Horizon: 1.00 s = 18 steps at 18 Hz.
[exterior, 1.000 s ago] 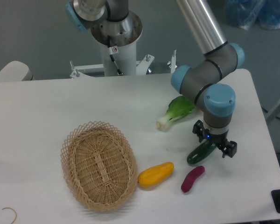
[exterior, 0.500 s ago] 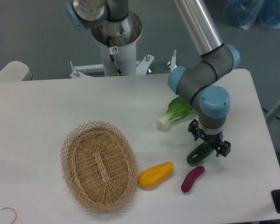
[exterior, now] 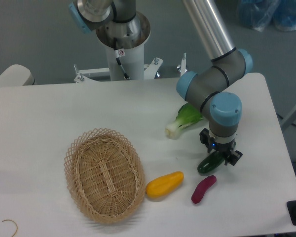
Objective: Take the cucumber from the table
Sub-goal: 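Lower the gripper onto the cucumber and close the fingers around it, then lift the grasped cucumber up off the table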
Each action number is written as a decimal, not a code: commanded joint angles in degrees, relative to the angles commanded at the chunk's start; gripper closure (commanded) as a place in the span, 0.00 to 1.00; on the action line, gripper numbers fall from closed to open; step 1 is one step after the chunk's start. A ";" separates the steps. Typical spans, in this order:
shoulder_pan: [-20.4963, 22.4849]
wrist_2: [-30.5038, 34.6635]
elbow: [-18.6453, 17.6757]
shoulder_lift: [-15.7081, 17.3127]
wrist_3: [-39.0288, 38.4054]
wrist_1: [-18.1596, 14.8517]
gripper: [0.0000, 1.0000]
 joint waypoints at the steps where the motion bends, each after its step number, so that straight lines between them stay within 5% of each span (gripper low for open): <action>1: 0.09 0.00 -0.09 0.00 0.09 0.00 0.69; 7: 0.00 0.00 0.17 0.44 0.17 -0.09 0.87; 12: 0.35 0.00 2.89 2.28 0.09 -0.70 0.86; 18: -0.08 -0.70 8.17 6.41 -0.17 -6.84 0.86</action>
